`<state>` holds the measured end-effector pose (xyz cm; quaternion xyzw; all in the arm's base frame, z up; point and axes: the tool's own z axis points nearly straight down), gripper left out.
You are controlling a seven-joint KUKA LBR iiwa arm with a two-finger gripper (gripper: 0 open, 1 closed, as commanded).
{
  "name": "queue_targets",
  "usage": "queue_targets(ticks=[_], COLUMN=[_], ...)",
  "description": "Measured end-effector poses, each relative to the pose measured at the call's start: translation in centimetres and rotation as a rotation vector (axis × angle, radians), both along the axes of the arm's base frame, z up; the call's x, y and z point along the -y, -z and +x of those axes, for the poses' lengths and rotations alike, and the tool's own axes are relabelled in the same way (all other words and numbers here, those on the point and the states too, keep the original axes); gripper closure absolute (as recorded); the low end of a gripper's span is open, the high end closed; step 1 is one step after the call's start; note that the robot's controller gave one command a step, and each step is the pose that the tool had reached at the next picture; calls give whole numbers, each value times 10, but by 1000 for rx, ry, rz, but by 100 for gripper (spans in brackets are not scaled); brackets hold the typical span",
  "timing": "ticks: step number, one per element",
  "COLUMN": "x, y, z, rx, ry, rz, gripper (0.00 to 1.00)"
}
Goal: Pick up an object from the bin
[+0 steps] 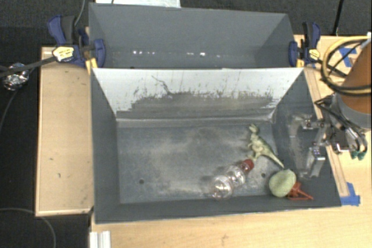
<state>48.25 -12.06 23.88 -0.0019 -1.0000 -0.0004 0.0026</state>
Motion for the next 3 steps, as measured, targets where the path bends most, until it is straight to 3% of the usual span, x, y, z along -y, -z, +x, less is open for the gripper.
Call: queue_targets(ticks=[1,2,3], x=[-1,-36,-64], y=[-4,55,77], z=[2,2,12], rx=[8,10,8], ry=[-5,-100,-377], rz=[-1,-1,0], gripper=[0,0,0])
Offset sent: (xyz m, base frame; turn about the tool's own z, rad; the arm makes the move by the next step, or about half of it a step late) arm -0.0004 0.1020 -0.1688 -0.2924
